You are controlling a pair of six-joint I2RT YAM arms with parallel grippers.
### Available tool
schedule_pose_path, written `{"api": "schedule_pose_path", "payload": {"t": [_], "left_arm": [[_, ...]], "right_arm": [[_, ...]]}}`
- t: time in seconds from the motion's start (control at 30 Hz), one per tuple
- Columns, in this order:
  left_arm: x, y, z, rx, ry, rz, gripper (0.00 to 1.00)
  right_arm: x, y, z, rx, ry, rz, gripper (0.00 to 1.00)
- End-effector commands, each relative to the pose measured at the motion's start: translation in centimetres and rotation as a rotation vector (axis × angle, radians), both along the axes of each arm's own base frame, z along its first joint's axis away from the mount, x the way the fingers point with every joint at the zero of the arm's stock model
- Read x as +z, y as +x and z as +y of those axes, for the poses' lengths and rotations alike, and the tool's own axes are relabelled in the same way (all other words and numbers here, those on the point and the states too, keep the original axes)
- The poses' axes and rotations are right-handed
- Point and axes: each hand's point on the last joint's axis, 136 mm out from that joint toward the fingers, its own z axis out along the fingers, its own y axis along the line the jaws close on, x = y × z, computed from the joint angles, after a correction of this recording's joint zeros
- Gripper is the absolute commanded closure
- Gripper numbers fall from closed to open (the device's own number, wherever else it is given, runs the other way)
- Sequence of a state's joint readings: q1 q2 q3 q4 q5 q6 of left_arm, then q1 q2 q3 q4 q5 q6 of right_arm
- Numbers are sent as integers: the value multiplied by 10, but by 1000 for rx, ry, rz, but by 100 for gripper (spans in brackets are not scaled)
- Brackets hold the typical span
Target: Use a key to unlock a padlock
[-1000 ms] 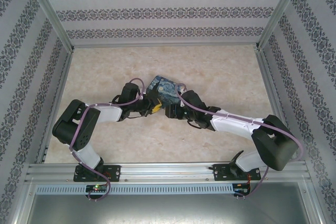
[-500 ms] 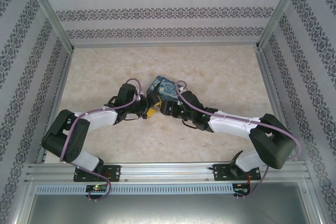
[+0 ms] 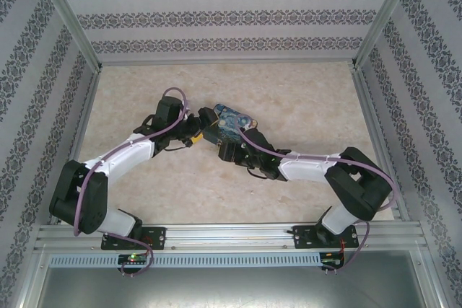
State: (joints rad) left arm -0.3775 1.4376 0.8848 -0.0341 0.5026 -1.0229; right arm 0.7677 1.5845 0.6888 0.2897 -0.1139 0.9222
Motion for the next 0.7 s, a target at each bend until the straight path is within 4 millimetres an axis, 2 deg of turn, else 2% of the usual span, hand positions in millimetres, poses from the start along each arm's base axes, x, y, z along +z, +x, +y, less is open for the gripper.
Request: {"api": "schedule_pose_path", "payload": {"t": [0.0,0.23,0.3,0.37,0.47,0.67], "left_arm": [[-2,-1,13,-11,100,-12,0],[-3,-1,14,-21,115,-17,0],[-4,-2,14,-23,119,-15,0],[-3,-2,14,-31,127,-18,0],[-2,1,15,-37,150,-22,0],[-4,16,15,-58,196,-24,0]], "right_arm": [[10,26,-6,-54,27,-29,35],[34,79,-19,-97,54,-72,36],[41,87,-20,-92,70,-80,37],[48,87,-19,-73,82,-96,37],[51,76,-23,-60,83,-108,38],[29,50,-37,-72,39,-84,40]]}}
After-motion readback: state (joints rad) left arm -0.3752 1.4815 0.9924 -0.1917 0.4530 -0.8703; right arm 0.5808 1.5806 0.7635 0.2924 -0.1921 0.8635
